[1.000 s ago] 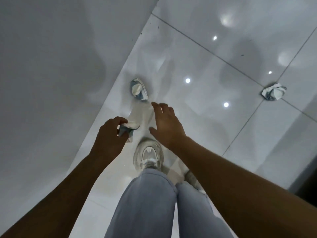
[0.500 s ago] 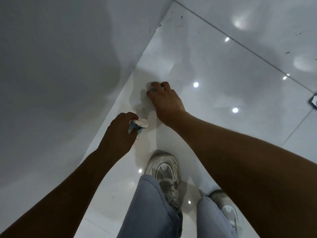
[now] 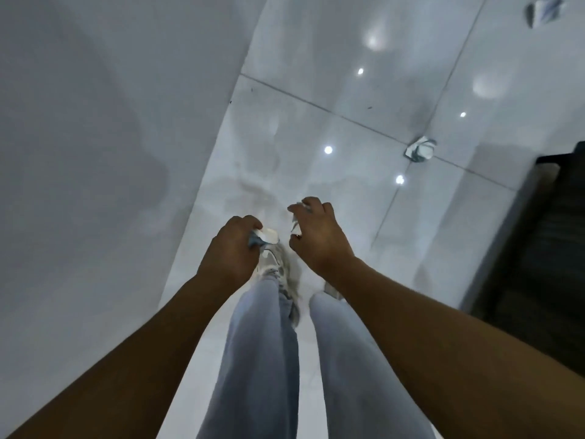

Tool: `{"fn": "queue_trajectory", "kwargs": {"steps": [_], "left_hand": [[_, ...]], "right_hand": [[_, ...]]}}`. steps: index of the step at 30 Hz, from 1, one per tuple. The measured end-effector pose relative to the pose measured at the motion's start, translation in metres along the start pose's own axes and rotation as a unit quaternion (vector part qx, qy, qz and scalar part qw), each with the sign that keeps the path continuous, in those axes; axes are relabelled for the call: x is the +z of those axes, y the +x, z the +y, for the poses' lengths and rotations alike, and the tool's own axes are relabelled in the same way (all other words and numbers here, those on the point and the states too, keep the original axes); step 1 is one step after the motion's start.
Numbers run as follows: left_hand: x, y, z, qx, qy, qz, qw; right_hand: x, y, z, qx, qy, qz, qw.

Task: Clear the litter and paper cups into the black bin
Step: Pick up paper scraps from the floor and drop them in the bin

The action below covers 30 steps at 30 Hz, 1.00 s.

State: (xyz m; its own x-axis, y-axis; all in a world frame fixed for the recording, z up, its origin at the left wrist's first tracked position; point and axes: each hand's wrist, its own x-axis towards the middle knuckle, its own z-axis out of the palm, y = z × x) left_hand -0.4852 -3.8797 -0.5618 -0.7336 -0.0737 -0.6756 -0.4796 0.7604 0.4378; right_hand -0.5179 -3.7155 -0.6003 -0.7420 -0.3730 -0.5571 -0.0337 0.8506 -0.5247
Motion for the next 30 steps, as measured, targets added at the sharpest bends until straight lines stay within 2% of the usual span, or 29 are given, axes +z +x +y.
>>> {"fn": "queue_trajectory", "kwargs": {"steps": [4,8,11,15,21,26,30], "left_hand": [[-0.049,-0.074,0.082,0.039,0.043,-0.015,0.998],[-0.091,-0.144,0.165,0.081,0.074,-0.028,0.994],[-0.103,-0.190,0.215,0.133,0.109,-0.026,0.985],[-0.100,-0.247,0.263,0.215,0.169,-0.065,0.960],[-0.074,-0.331,0.310,0.313,0.277,-0.129,0.899],[-0.024,-0.400,0.345,0.394,0.361,-0.185,0.825],[0.049,-0.460,0.367,0.446,0.421,-0.215,0.760]], "right_hand": [[-0.097,-0.095,-0.031,0.040,-0.012,0.011,0.999],[-0.182,-0.190,-0.064,0.075,-0.030,0.054,0.995],[-0.219,-0.252,-0.080,0.118,-0.043,0.093,0.988],[-0.236,-0.328,-0.090,0.210,-0.011,0.147,0.967],[-0.218,-0.443,-0.093,0.317,0.048,0.177,0.931],[-0.193,-0.537,-0.075,0.397,0.123,0.246,0.876],[-0.164,-0.618,-0.045,0.445,0.170,0.293,0.829]]}}
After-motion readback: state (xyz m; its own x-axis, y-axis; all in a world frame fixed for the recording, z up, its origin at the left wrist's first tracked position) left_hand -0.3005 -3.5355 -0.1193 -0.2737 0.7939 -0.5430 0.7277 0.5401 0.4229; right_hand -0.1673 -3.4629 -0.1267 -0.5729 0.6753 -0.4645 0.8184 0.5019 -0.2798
